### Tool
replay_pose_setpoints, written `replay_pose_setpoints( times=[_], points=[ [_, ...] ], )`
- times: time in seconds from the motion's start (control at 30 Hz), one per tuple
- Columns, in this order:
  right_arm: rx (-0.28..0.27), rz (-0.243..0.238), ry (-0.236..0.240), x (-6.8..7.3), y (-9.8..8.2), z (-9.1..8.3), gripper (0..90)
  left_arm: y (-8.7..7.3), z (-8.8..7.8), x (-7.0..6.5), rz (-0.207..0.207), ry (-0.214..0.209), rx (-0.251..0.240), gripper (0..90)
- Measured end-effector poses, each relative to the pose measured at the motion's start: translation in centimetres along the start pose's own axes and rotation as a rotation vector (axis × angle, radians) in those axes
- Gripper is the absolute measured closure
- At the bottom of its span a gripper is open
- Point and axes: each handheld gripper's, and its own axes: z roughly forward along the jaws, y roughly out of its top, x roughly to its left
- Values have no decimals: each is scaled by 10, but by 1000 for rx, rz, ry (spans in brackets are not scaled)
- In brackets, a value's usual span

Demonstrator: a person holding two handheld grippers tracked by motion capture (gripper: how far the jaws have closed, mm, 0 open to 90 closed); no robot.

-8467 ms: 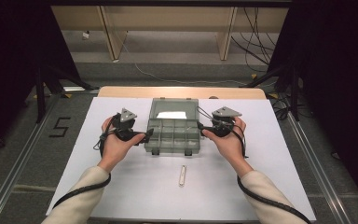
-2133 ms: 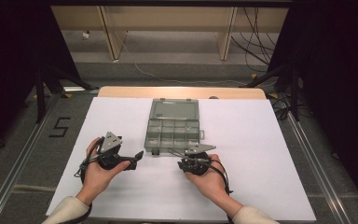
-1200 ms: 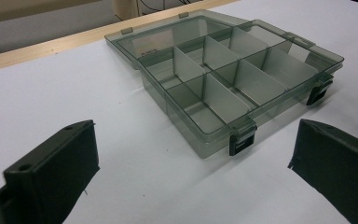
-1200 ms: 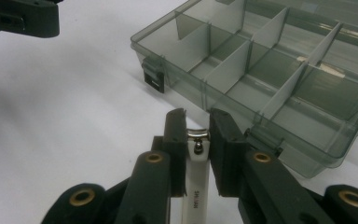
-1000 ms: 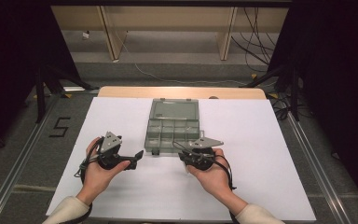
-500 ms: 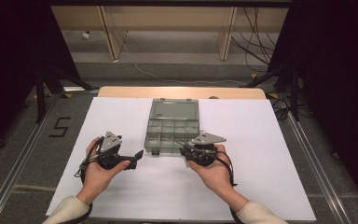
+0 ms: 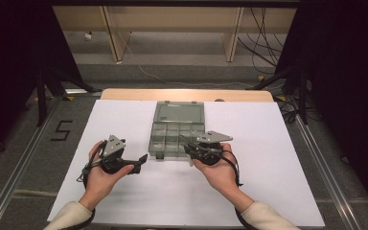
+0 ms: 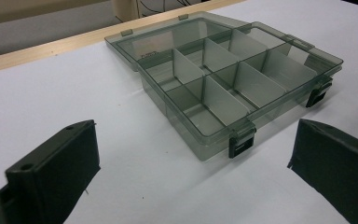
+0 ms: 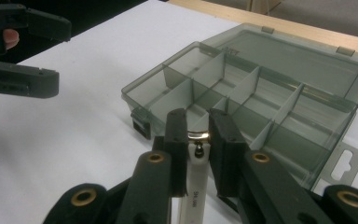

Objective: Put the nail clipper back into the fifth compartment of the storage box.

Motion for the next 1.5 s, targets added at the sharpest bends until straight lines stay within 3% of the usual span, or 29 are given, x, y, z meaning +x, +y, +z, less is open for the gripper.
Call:
replay_pose_setpoints(
  times=[1.5],
  points=[
    [-87, -20, 2, -3, 38, 25, 787, 1, -1, 0, -1, -2, -6, 3]
  ],
)
